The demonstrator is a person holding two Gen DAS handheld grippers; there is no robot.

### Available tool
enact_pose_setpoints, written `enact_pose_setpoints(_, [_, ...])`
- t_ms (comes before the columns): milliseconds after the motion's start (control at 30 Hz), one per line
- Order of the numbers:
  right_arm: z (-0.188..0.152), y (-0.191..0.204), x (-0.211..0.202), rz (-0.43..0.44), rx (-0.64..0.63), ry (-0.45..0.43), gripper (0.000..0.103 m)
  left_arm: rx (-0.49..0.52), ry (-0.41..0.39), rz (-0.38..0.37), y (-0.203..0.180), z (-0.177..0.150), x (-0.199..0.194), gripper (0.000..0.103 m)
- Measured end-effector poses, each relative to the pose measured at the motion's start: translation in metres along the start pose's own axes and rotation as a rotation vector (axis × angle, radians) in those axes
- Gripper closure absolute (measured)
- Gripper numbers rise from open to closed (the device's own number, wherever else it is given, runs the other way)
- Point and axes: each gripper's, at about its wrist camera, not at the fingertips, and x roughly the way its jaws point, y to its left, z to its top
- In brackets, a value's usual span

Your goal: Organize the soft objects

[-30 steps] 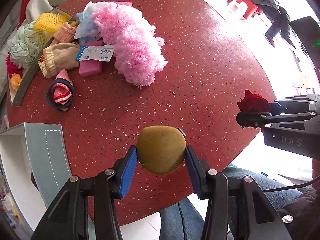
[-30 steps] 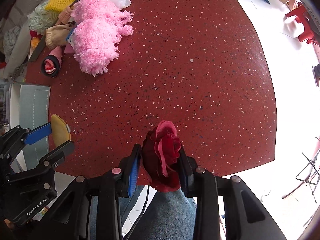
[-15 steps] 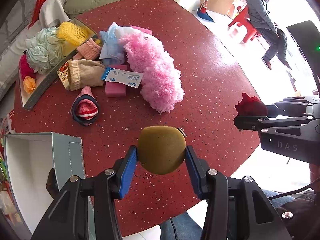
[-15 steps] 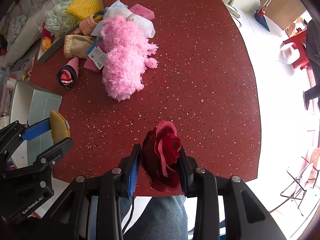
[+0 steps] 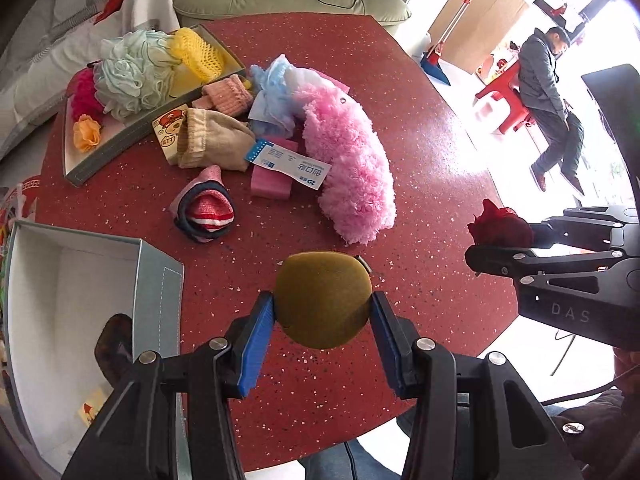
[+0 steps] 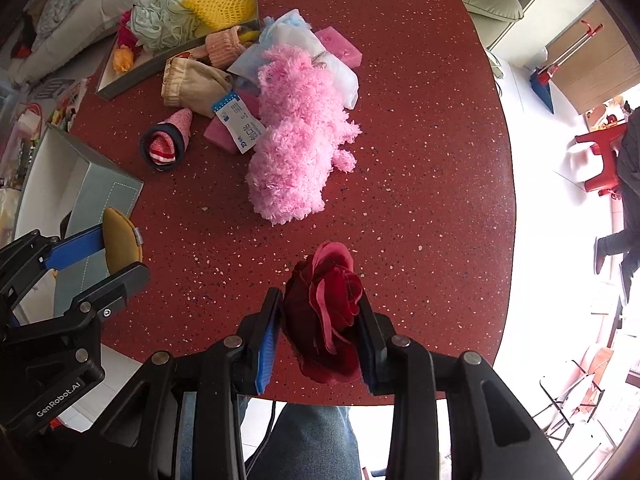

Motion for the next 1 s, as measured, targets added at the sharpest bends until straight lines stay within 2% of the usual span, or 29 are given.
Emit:
enact_pose_setpoints(833, [0.024,0.081,-0.011,-0.051,-0.239,-0.012,0.065,-0.265,-0.128,0.036,0.072,-0.026,-0.031,0.053])
enact_pose_setpoints(1000, [0.023,0.092,-0.014,-0.055,-0.274,-0.020,0.065,-0.293,-0.138,0.038,0.080,-0.032,-0.035,0.053])
